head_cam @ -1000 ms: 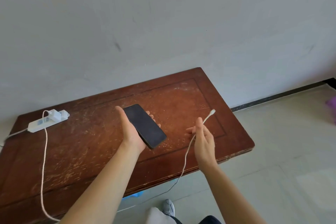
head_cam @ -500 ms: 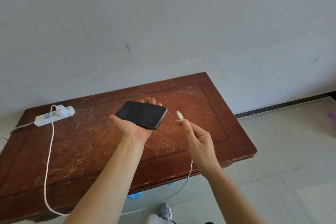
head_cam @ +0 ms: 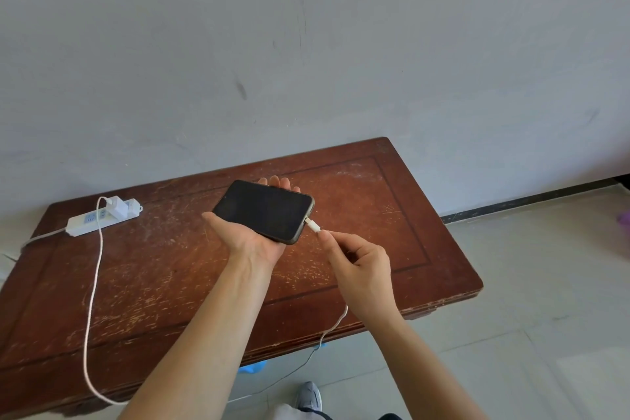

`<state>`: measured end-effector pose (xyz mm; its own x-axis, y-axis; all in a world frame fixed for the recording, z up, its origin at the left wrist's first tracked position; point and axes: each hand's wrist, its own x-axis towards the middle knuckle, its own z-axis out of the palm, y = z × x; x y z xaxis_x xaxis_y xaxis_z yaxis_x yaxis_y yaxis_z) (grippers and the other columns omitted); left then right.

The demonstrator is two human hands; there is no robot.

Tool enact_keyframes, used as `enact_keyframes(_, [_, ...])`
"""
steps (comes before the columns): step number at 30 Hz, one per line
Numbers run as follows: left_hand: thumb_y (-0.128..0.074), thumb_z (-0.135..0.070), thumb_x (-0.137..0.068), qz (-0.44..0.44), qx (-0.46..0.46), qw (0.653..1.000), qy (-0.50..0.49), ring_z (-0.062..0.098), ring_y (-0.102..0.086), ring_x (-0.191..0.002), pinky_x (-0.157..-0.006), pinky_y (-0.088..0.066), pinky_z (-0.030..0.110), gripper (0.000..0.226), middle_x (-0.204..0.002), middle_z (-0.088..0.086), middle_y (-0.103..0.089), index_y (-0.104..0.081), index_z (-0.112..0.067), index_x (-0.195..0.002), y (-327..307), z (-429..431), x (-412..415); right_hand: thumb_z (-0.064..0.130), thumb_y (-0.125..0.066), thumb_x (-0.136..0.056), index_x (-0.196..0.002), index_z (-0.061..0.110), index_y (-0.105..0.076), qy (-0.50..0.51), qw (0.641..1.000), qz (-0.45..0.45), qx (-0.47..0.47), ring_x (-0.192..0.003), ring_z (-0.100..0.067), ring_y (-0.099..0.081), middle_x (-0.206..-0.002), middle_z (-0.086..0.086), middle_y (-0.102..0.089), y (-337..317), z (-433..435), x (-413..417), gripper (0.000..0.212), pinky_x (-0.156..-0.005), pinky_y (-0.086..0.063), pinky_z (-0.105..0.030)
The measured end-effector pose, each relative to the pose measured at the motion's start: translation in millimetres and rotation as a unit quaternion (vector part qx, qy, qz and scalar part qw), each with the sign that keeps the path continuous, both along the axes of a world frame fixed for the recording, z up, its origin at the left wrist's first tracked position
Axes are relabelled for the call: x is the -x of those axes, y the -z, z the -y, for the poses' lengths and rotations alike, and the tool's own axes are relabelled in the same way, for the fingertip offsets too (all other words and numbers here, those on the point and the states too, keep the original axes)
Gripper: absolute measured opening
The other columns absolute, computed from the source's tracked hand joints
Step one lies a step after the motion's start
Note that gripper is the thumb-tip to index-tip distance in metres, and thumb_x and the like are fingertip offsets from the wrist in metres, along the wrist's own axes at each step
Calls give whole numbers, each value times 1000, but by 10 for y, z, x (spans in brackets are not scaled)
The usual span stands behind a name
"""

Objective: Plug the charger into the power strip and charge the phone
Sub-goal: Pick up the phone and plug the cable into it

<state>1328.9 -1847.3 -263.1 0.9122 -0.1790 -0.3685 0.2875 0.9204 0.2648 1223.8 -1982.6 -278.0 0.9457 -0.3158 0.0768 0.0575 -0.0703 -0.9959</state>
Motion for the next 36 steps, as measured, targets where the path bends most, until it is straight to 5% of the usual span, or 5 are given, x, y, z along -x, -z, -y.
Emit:
enact_keyframes(9, [-25, -90, -75, 45, -43, 998, 17, 35, -68, -109, -90, -54, 55, 103, -116, 17, -70, -67, -9, -122, 15, -69, -28, 30, -72, -89, -96, 24, -80, -17, 997, -12, 70, -53, -5, -60, -65, 12, -71, -100, 62, -7, 12, -47, -44, -13])
enact_keyframes(18, [-25, -90, -75, 104, -62, 992, 37, 36, -67, -108, -91, -52, 55, 100, -109, 16, -72, -69, -9, -113, 25, -86, -29, 37, -71, -88, -85, 26, -80, -67, 996, -55, -3, -46, -5, -46, -52, 8, -62, -210, 144, -18, 15, -43, -37, -15])
enact_keyframes(28, [-31, -92, -70, 113, -92, 987, 74, 37, -65, -117, -92, -52, 57, 106, -118, 17, -71, -66, -8, -124, -51, -102, -28, 36, -72, -88, -78, 22, -81, -91, 993, -73, -27, -57, -14, -60, -65, -7, -71, -261, 127, 24, 20, -58, -51, -27])
enact_keyframes(36, [-32, -93, -69, 117, -110, 984, 73, 37, -67, -112, -91, -53, 57, 104, -113, 17, -72, -68, -8, -118, -79, -39, 6, 33, -75, -86, -76, 21, -82, -57, 990, -97, -84, -61, -12, -67, -68, -3, -76, -250, 106, 58, 17, -65, -59, -26])
